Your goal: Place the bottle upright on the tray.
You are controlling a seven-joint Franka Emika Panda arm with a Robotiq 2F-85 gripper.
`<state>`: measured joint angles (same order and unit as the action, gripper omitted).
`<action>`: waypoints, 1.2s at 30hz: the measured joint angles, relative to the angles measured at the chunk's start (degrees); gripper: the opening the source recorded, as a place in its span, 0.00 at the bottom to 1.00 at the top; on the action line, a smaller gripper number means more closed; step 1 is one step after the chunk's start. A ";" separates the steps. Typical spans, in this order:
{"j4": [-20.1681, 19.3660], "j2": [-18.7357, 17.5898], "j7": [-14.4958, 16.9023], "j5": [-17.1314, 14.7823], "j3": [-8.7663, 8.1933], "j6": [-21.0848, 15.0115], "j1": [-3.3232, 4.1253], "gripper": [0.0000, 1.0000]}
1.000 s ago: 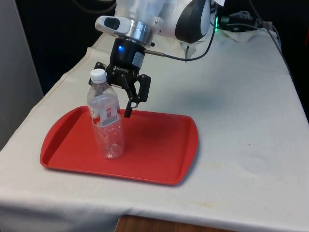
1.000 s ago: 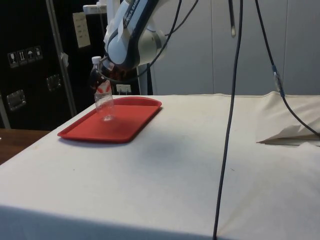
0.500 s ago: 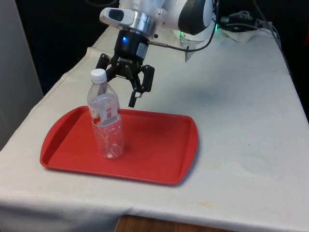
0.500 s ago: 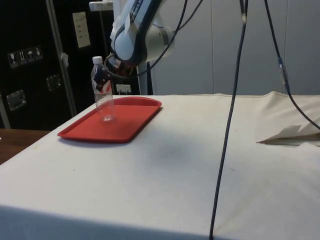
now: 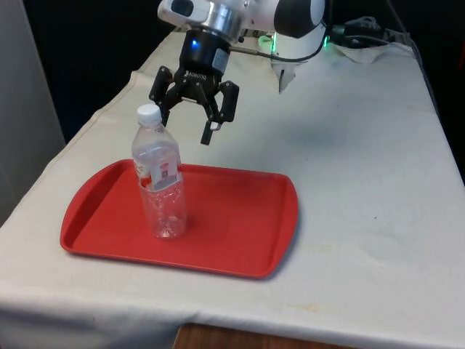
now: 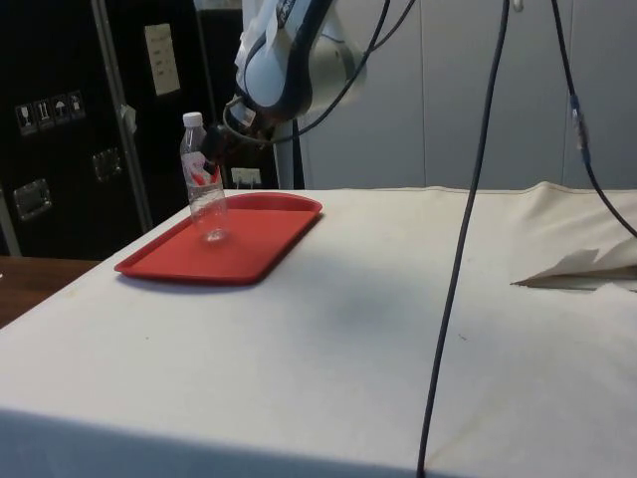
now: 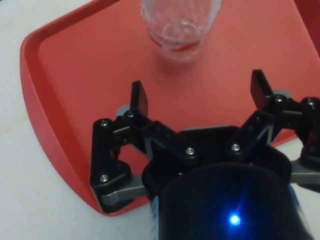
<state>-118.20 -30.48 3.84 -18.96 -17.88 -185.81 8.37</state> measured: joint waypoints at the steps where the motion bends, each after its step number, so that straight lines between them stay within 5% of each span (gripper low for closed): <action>1: 0.00 0.00 0.00 0.00 0.00 0.00 0.00 1.00; 22: -6.76 6.93 0.69 0.00 -0.11 -0.86 0.63 1.00; 36: -6.07 11.57 2.18 0.06 -0.80 6.07 0.69 1.00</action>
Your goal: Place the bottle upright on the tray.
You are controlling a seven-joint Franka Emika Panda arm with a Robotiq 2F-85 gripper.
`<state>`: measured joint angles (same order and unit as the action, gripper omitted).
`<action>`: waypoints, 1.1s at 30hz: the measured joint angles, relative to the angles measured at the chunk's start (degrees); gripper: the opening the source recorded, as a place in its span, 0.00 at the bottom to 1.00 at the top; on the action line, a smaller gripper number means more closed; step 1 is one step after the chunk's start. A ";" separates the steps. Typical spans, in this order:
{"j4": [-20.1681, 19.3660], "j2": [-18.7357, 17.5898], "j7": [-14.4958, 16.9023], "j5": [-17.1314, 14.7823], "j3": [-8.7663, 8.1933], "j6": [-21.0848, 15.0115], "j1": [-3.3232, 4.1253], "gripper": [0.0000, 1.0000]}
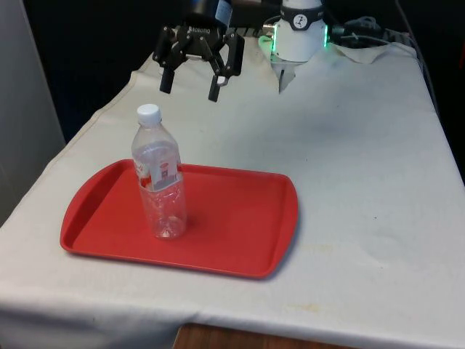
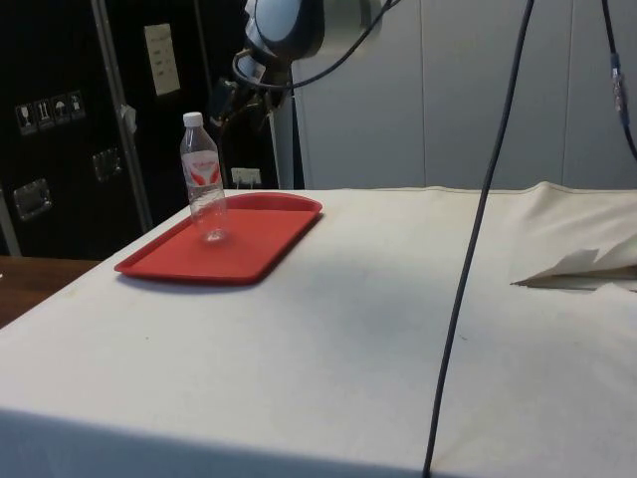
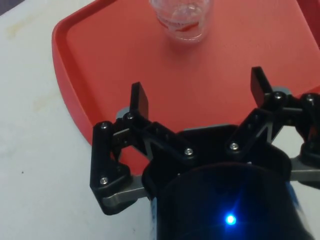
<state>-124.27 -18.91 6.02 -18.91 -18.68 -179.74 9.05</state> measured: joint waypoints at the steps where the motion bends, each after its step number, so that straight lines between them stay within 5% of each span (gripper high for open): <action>1: 0.11 0.57 0.17 0.06 -0.11 1.15 0.00 1.00; 33: 4.47 4.58 2.75 0.34 -1.60 15.58 0.00 1.00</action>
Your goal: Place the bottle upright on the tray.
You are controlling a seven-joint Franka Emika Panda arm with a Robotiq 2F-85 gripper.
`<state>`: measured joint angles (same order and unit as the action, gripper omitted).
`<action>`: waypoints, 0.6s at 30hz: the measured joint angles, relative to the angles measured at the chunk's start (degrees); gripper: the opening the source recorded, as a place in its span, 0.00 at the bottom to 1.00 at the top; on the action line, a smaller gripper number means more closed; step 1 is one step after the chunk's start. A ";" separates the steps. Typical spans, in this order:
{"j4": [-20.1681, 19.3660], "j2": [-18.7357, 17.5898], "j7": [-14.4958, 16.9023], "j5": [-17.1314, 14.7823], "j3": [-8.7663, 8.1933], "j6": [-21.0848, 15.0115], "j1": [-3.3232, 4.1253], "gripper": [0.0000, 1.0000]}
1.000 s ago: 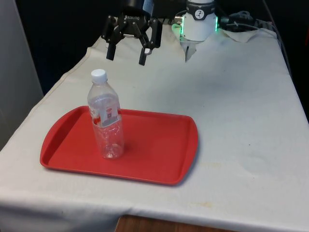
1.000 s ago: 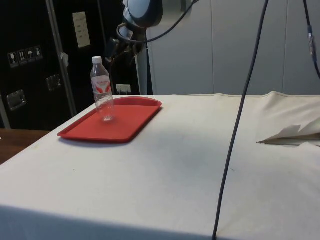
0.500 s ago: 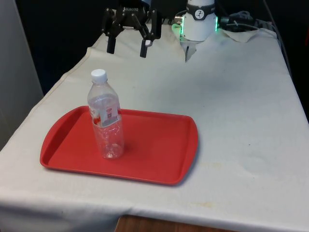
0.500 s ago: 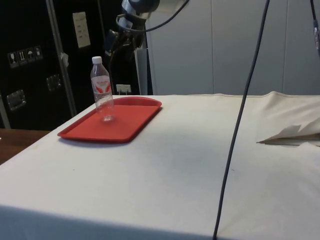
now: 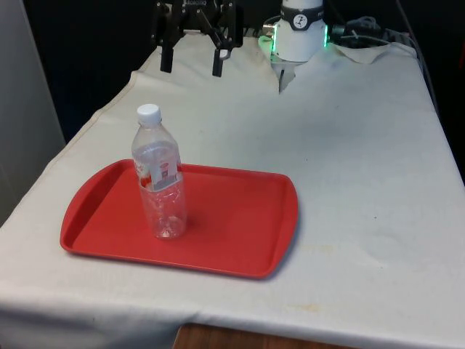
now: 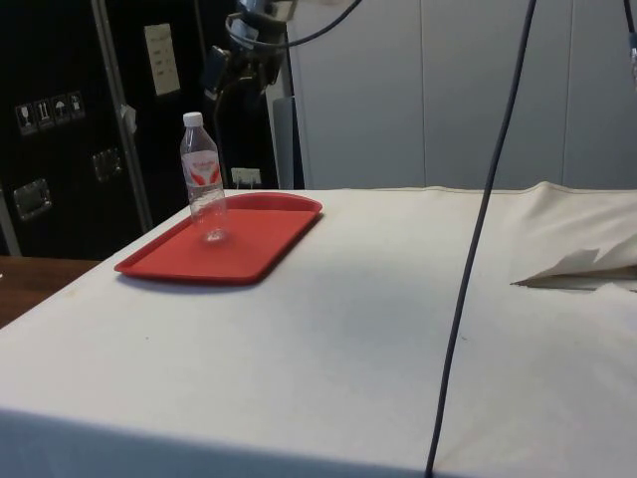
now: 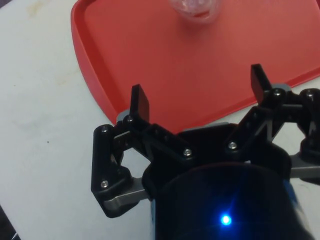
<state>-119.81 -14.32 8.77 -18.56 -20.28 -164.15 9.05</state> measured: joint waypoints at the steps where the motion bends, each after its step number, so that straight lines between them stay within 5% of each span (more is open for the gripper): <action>1: 0.69 0.00 0.29 0.06 -0.11 1.09 0.00 1.00; 18: 7.91 -2.18 1.49 2.18 -1.26 10.37 0.00 1.00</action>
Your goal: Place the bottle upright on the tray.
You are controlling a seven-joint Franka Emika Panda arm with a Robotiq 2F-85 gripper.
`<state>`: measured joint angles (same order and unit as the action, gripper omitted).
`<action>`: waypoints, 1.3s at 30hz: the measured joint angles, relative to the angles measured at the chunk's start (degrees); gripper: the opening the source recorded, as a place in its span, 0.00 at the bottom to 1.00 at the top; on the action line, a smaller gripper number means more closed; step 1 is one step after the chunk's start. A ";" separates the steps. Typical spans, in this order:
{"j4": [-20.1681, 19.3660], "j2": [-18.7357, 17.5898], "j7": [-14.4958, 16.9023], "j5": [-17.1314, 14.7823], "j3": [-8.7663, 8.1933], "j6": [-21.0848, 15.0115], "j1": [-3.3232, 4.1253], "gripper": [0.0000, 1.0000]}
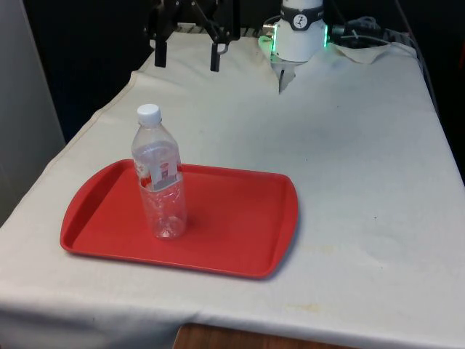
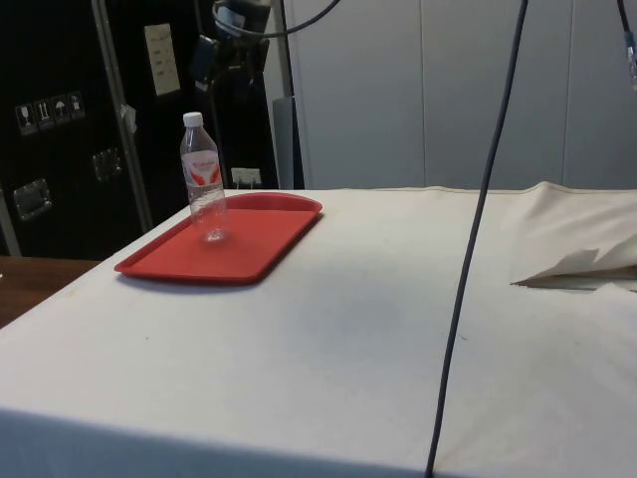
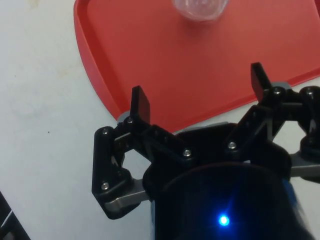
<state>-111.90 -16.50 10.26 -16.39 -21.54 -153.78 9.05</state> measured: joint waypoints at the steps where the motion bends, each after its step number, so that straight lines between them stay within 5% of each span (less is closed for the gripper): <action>1: 0.52 -0.23 0.00 0.06 -0.06 0.46 0.00 1.00; 22: 9.22 -4.01 0.46 0.92 -2.12 9.63 0.00 1.00; 39: 9.17 -2.18 3.32 1.09 -3.44 14.27 0.00 1.00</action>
<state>-102.73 -18.68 13.58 -15.30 -24.98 -139.52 9.05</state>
